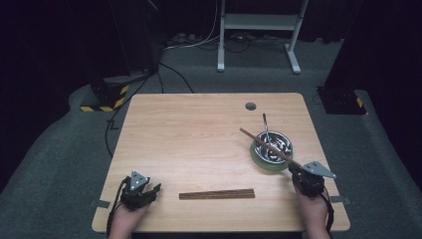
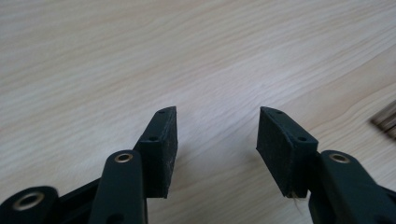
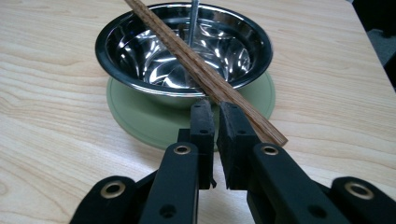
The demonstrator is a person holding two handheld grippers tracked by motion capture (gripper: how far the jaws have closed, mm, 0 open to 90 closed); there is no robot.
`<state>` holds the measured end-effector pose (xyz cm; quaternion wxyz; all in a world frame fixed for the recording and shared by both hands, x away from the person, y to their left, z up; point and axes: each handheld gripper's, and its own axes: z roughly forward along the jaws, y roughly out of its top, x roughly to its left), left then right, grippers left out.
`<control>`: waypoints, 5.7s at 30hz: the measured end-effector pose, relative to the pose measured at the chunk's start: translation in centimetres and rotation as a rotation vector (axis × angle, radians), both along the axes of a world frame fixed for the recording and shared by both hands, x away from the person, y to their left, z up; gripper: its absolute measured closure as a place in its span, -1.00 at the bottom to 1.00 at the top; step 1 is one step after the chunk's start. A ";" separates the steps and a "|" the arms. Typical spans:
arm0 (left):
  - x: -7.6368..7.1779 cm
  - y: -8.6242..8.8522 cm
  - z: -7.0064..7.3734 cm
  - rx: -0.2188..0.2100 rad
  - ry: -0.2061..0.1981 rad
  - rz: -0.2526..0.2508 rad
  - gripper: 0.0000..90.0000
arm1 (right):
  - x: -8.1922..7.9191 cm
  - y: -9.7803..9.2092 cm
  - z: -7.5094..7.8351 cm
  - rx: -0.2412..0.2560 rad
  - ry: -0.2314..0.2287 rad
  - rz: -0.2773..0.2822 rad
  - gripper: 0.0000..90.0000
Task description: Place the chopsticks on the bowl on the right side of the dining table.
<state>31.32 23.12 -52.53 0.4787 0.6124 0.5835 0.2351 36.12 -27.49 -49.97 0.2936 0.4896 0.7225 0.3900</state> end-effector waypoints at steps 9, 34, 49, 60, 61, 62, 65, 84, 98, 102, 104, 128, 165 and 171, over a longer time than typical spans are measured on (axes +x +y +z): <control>3.2 -3.0 2.2 -0.087 0.063 -0.082 0.08 | 0.3 -0.9 0.0 0.010 0.002 -0.014 0.85; 12.4 -14.3 3.4 -0.110 0.023 -0.170 0.06 | 1.2 -1.5 0.1 0.043 0.015 -0.003 0.83; 15.5 -18.0 3.3 -0.127 -0.047 -0.119 0.18 | 2.6 -2.8 0.1 -0.006 0.055 -0.017 0.82; 16.4 -19.3 3.2 -0.141 -0.050 -0.088 0.15 | 4.4 -3.3 -0.1 -0.033 0.073 -0.038 0.81; 16.5 -19.3 3.1 -0.129 -0.049 -0.095 0.15 | 4.5 -3.4 0.0 -0.026 0.071 -0.040 0.81; 16.5 -19.5 3.1 -0.139 -0.053 -0.088 0.15 | 4.6 -3.4 0.1 -0.021 0.066 -0.042 0.81; 16.7 -19.7 3.1 -0.131 -0.051 -0.090 0.15 | 4.8 -3.5 0.4 -0.020 0.060 -0.039 0.81; 17.5 -21.3 2.9 -0.107 -0.087 -0.078 0.20 | 7.1 -4.2 0.5 -0.075 0.062 -0.053 0.82; 17.5 -22.1 2.3 -0.102 -0.074 -0.070 0.21 | 8.1 -4.6 1.9 -0.093 0.046 -0.041 0.82; 17.6 -22.2 2.3 -0.099 -0.067 -0.067 0.20 | 8.5 -4.4 1.9 -0.095 0.051 -0.038 0.81; 17.6 -22.2 2.3 -0.101 -0.070 -0.068 0.20 | 8.3 -4.4 1.9 -0.099 0.043 -0.046 0.81; 17.4 -22.6 2.1 -0.104 -0.067 -0.072 0.18 | 8.9 -5.2 0.6 -0.106 0.053 -0.093 0.52; 17.5 -23.6 1.8 -0.078 -0.063 -0.087 0.49 | 10.2 -6.7 0.8 -0.100 0.032 -0.036 0.98; 17.5 -23.7 1.7 -0.087 -0.070 -0.081 0.49 | 10.3 -6.7 0.9 -0.110 0.004 -0.009 0.99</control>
